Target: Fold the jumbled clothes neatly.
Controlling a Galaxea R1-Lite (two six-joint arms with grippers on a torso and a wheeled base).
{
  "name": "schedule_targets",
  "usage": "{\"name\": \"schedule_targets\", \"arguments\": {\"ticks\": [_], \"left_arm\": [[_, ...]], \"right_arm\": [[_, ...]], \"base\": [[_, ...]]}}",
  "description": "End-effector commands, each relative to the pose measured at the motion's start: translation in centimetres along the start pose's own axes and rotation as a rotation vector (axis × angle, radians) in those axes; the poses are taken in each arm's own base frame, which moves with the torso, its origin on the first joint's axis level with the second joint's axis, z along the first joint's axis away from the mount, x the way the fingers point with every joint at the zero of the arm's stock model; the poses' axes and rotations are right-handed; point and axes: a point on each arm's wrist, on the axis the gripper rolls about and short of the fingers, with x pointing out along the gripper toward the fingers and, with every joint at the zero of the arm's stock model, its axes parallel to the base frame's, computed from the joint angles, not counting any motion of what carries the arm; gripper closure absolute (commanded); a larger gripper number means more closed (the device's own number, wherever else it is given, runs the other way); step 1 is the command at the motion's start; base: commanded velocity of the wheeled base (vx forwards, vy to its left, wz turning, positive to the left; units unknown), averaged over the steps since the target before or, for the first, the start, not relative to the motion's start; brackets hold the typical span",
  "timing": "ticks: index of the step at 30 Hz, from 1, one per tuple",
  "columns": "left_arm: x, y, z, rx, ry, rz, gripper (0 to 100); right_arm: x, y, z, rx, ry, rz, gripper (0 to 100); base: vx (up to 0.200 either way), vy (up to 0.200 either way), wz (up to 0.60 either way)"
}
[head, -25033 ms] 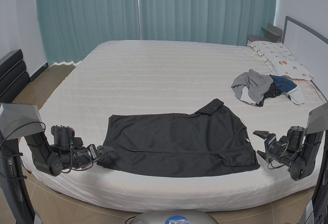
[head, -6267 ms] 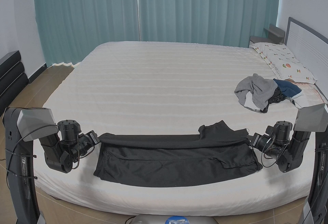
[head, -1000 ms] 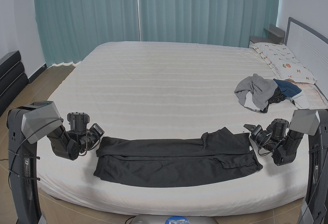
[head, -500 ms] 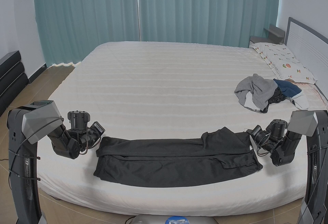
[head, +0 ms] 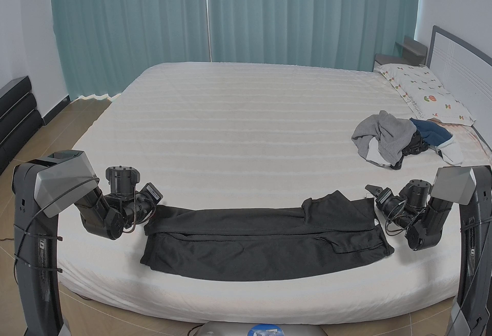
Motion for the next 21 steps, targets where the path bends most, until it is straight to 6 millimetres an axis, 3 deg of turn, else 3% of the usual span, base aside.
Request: {"name": "schedule_targets", "arguments": {"ticks": [1,17,18,21], "left_arm": [[-0.1,0.0,-0.1,0.002,0.003,0.002,0],[0.2,0.1,-2.3,0.167,0.091,-0.025,0],[0.3,0.2,-2.2,0.166,0.090,-0.021,100],[0.3,0.6,-1.9,0.159,0.081,-0.006,100]], "right_arm": [[0.0,-0.1,-0.2,0.001,0.005,-0.003,0],[-0.2,-0.1,-0.3,0.001,0.008,-0.004,0],[-0.2,-0.1,-0.3,0.001,0.008,-0.004,0],[-0.2,-0.1,-0.3,0.001,0.008,-0.004,0]], "base": [[0.000,0.000,0.00],[0.000,0.000,0.00],[0.000,0.000,0.00],[0.000,0.000,0.00]]}}
